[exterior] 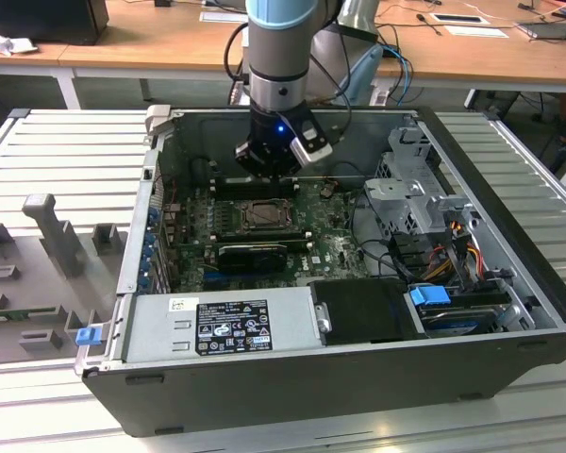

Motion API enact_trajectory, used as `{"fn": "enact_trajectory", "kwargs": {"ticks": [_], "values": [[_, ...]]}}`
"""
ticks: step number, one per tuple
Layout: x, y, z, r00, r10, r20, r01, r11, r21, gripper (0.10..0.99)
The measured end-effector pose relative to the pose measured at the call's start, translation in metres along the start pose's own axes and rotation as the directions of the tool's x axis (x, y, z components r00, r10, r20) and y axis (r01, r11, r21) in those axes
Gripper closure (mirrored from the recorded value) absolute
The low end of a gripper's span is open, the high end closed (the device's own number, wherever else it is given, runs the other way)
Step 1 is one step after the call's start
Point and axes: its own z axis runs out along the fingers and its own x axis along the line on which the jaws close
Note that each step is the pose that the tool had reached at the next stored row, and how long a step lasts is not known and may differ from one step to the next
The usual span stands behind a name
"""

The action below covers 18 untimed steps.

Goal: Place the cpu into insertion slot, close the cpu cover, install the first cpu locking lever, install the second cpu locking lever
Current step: 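Install the first cpu locking lever, then install the second cpu locking lever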

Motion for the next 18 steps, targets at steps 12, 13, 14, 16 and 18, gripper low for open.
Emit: {"fn": "enact_trajectory", "kwargs": {"ticks": [12, 13, 14, 16, 18], "values": [[0.0004, -0.0072, -0.0007, 1.0, 0.0, 0.0, 0.0, 1.0, 0.0, 0.98], [0.0004, -0.0084, -0.0007, 1.0, 0.0, 0.0, 0.0, 1.0, 0.0, 0.98], [0.0005, -0.0102, -0.0009, 1.0, 0.0, -0.0001, 0.0, 1.0, 0.0, 0.98], [0.0007, -0.0141, -0.0012, 1.0, 0.0, 0.0, 0.0, 1.0, 0.0, 0.98], [0.0007, -0.0158, -0.0014, 1.0, 0.0, -0.0001, 0.0, 1.0, 0.0, 0.98]]}}
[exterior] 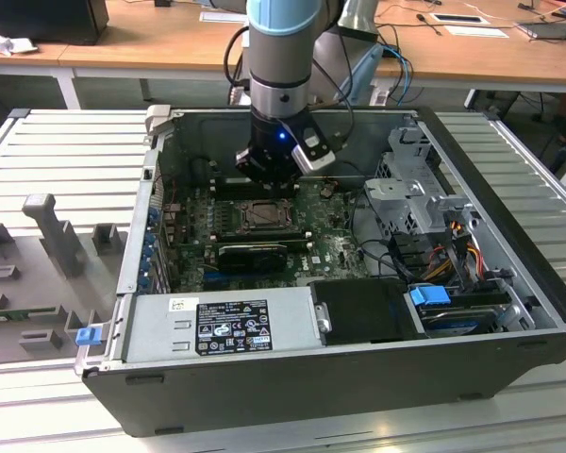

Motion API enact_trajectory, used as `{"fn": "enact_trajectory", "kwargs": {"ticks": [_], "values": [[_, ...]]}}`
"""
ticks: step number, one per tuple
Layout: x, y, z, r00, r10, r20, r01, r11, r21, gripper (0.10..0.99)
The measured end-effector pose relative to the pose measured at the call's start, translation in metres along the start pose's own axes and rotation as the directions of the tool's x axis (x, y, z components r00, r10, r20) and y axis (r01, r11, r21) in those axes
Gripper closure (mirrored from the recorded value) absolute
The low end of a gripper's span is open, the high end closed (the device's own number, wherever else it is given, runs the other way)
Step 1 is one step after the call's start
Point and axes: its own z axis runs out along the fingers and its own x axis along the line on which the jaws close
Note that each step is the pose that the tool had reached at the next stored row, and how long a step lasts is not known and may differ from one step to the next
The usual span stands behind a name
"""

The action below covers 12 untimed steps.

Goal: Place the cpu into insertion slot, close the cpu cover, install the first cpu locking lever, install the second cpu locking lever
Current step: 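Install the second cpu locking lever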

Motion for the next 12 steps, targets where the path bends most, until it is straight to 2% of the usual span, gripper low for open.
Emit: {"fn": "enact_trajectory", "kwargs": {"ticks": [4, 6, 7, 10, 12], "values": [[0.0001, -0.0013, -0.0009, 1.0, 0.0, -0.0002, 0.0, 1.0, 0.0, 0.98], [-0.0002, -0.0007, -0.0085, 1.0, 0.0, 0.0, 0.0, 1.0, 0.0, 0.98], [-0.0005, -0.0002, -0.0147, 1.0, 0.0, 0.0, 0.0, 1.0, 0.0, 0.98], [-0.0007, 0.0003, -0.0209, 1.0, 0.0, 0.0, 0.0, 1.0, 0.0, 0.98], [-0.0007, -0.001, -0.0213, 1.0, 0.0, 0.0001, 0.0, 1.0, 0.0, 0.98]]}}
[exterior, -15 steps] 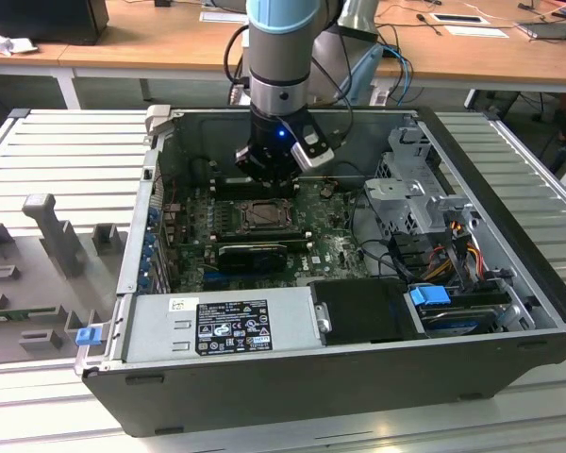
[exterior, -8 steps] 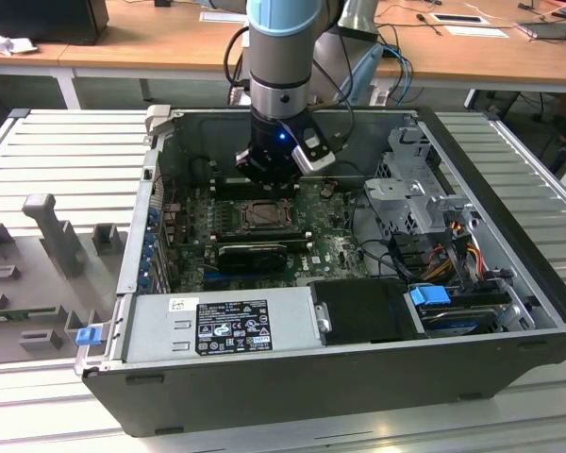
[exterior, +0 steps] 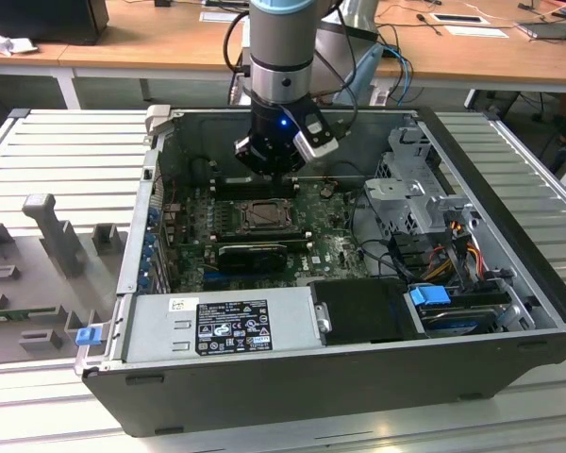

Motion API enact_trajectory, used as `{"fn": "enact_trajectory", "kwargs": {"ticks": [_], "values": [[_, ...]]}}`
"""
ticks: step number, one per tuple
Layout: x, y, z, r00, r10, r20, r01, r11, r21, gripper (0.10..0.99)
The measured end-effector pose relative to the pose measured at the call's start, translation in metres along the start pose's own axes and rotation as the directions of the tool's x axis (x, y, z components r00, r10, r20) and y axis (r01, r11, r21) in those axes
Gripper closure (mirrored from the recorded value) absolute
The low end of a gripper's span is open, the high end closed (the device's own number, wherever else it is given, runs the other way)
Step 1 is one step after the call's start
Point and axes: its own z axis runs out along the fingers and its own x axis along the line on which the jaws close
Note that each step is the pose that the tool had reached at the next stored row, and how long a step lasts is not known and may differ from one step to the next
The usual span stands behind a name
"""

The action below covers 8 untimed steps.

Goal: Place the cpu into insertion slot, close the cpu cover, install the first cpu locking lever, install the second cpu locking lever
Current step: 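Install the second cpu locking lever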

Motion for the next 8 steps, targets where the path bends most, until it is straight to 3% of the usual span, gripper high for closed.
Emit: {"fn": "enact_trajectory", "kwargs": {"ticks": [4, 8], "values": [[0.0007, -0.0144, -0.0013, 1.0, 0.0, -0.0001, 0.0, 1.0, 0.0, 0.98], [0.001, -0.0194, -0.0018, 1.0, 0.0, -0.0001, 0.0, 1.0, 0.0, 0.98]]}}
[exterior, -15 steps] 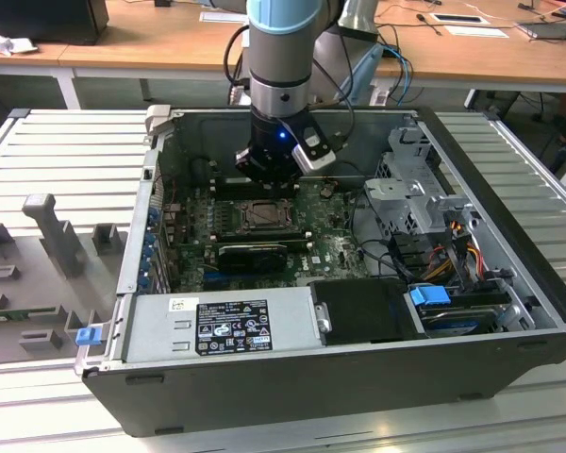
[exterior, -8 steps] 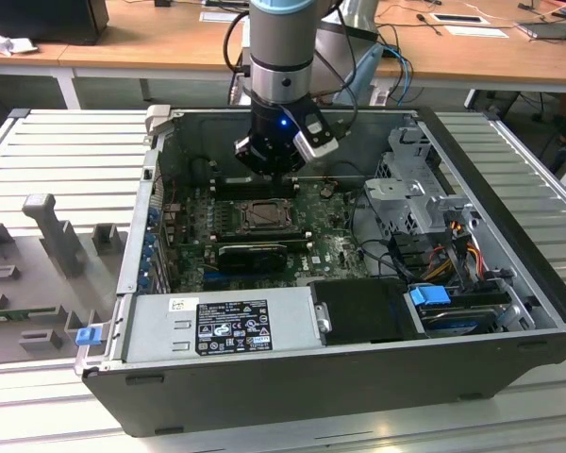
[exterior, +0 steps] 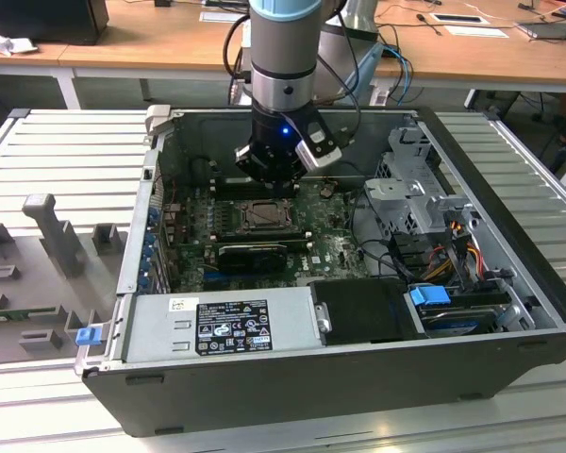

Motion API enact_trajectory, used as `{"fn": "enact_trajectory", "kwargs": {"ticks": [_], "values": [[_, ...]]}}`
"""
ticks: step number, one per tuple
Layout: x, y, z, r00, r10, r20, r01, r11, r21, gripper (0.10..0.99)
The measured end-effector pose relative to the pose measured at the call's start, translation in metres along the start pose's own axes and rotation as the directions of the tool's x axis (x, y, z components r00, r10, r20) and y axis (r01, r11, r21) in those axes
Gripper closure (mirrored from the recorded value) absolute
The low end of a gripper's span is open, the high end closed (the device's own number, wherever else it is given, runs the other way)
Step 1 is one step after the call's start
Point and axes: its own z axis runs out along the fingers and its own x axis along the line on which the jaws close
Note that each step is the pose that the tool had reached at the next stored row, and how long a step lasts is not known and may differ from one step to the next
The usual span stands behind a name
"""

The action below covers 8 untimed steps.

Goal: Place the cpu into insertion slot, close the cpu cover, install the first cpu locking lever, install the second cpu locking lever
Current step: 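Install the second cpu locking lever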

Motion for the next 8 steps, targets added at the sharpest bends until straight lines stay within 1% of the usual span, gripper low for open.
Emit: {"fn": "enact_trajectory", "kwargs": {"ticks": [2, 4, 5, 8], "values": [[0.0001, -0.0012, -0.0006, 1.0, 0.0, 0.0, 0.0, 1.0, 0.0, 0.98], [-0.0001, -0.0017, -0.005, 1.0, 0.0, 0.0, 0.0, 1.0, 0.0, 0.98], [-0.0001, -0.0023, -0.0054, 1.0, 0.0, 0.0001, 0.0, 1.0, 0.0, 0.98], [0.0002, -0.0071, -0.0058, 1.0, 0.0, 0.0, 0.0, 1.0, 0.0, 0.98]]}}
